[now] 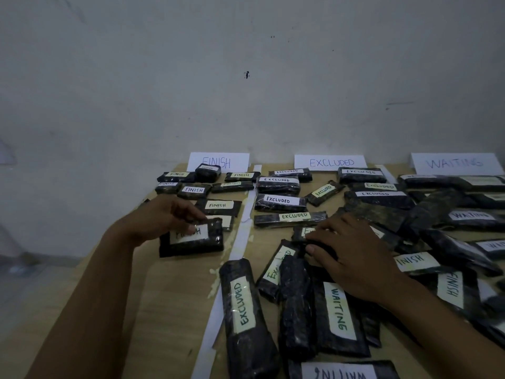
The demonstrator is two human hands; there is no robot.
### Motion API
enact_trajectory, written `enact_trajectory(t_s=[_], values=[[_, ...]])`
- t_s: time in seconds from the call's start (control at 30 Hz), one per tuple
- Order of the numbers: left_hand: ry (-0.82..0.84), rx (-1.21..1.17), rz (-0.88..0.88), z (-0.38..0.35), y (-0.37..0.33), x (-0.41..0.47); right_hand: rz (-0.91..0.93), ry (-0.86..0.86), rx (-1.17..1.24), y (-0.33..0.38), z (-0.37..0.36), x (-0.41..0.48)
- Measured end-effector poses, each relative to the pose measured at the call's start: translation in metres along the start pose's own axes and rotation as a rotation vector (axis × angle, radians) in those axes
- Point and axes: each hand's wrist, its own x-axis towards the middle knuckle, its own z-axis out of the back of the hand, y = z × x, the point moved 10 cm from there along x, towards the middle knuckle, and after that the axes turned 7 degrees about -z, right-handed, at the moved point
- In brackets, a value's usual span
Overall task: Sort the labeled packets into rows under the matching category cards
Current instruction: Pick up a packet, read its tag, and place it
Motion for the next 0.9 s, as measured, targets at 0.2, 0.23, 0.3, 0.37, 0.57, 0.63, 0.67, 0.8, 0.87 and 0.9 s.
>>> enact_trajectory(t_s=[0.2,0.23,0.3,0.37,0.57,0.63,0.67,0.8,0.87,0.9], values=[[0.053,0.188,0.023,-0.017,0.009,-0.001,-0.006,0.012,-0.011,-0.001,-0.001,0.000],[0.046,0.247,0.010,-0.018,0.009,0.000,-0.004,0.010,-0.010,-0.001,-0.001,0.000],[0.025,0.352,-0.010,-0.020,0.008,0.003,-0.007,0.014,-0.007,-0.001,-0.002,0.001],[0.009,0.380,-0.014,-0.021,0.008,0.003,-0.008,0.019,-0.006,-0.001,-0.002,0.001],[0.112,0.311,-0.048,-0.037,0.006,-0.001,-0.006,0.014,-0.001,-0.001,-0.002,0.000],[0.111,0.316,-0.078,-0.039,0.005,0.002,-0.007,0.010,0.001,-0.001,-0.001,0.000],[0.104,0.313,-0.083,-0.039,0.004,0.002,-0.009,0.011,0.003,-0.001,-0.001,0.000],[0.062,0.300,-0.084,-0.038,0.005,0.005,-0.011,0.014,0.006,-0.001,-0.001,0.001],[0.065,0.298,-0.092,-0.039,0.004,0.005,-0.009,0.014,0.005,0.000,-0.001,0.001],[0.068,0.296,-0.092,-0.039,0.004,0.005,-0.008,0.015,0.004,-0.001,-0.001,0.001]])
